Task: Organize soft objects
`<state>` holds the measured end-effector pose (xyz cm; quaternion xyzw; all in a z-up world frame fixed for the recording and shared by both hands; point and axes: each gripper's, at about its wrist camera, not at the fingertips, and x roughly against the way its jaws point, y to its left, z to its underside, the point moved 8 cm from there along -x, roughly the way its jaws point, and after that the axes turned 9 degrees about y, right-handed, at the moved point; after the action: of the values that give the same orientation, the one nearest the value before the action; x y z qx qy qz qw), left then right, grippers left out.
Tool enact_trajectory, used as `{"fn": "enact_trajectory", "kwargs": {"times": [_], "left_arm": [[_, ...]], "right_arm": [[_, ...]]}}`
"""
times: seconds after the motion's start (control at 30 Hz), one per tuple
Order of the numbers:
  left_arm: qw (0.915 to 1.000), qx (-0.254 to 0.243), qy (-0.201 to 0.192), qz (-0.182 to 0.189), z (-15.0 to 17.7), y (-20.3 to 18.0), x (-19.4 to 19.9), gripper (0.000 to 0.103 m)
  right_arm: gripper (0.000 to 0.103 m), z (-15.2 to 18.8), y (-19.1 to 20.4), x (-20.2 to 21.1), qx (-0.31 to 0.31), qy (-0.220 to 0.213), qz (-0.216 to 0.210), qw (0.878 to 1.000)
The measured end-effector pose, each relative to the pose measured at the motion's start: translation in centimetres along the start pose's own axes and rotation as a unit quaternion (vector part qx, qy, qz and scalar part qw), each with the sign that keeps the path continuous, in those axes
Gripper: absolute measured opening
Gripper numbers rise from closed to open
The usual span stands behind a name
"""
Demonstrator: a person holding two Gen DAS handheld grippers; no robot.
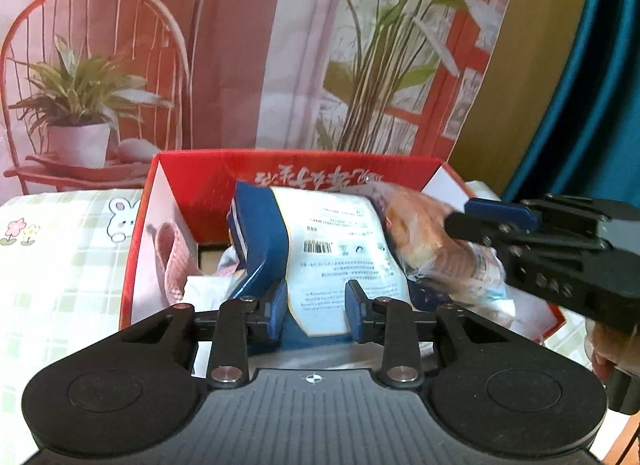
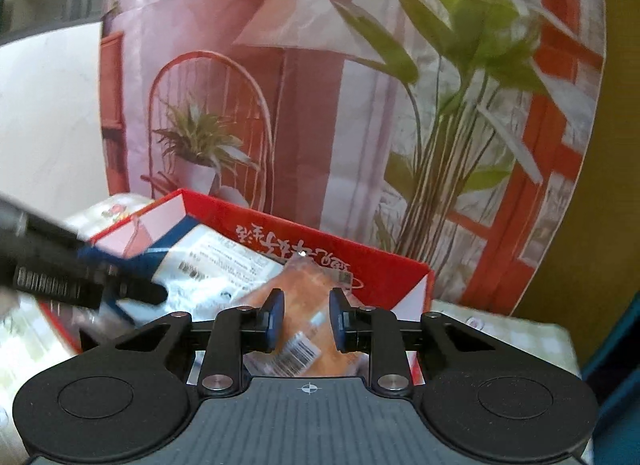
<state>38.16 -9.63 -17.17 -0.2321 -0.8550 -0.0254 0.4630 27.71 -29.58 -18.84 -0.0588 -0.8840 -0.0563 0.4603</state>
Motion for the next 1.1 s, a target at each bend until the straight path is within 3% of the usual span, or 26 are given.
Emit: {"fn": "enact_trajectory", "kwargs": {"times": [0.3,0.53,0.63,0.67,0.73,0.8,0.9,0.97,1.1], "left_arm": [[1.0,0.0,0.009,0.004,0.4,0.4,-0.9,0.033],[1.0,0.0,0.003,0.002,0.5,0.1,-0.3,0.034],[1.0,-0.002,-0.007,-0.001,0.3,0.1,0.8,0.046],[0.9999,-0.003,-0.012,-0.005,0.2,0.2,1.3,0.056],[0.9995,-0.006,-0.024,-0.017,0.1,0.1,2.2,0.07],[0.9989,-0.009,-0.033,-0.031,0.0,0.1,3.1,0.084],[0.9973,-0.004,-0.051,-0.053,0.0,0.1,4.7,0.101],[0.9956,0.002,-0.066,-0.066,0.0,0.0,6.1,0.103],[0.9915,-0.008,-0.077,-0.104,0.1,-0.1,8.1,0.103]], "right_arm": [[0.022,1.0,0.1,-4.2,-0.045,0.083,-0.015,0.995],[0.022,2.0,0.6,-4.8,-0.043,0.102,-0.005,0.994],[0.023,2.2,0.5,-4.2,-0.036,0.101,0.005,0.994],[0.023,2.2,0.5,-3.9,-0.032,0.099,0.007,0.995],[0.03,2.2,0.5,-3.0,-0.03,0.094,0.013,0.995],[0.049,2.2,0.2,-1.9,-0.037,0.084,0.022,0.996],[0.053,2.1,0.1,-0.5,-0.04,0.072,0.022,0.996],[0.06,2.1,0.2,0.5,-0.044,0.068,0.023,0.996],[0.086,1.8,0.4,2.8,-0.052,0.051,0.024,0.997]]}}
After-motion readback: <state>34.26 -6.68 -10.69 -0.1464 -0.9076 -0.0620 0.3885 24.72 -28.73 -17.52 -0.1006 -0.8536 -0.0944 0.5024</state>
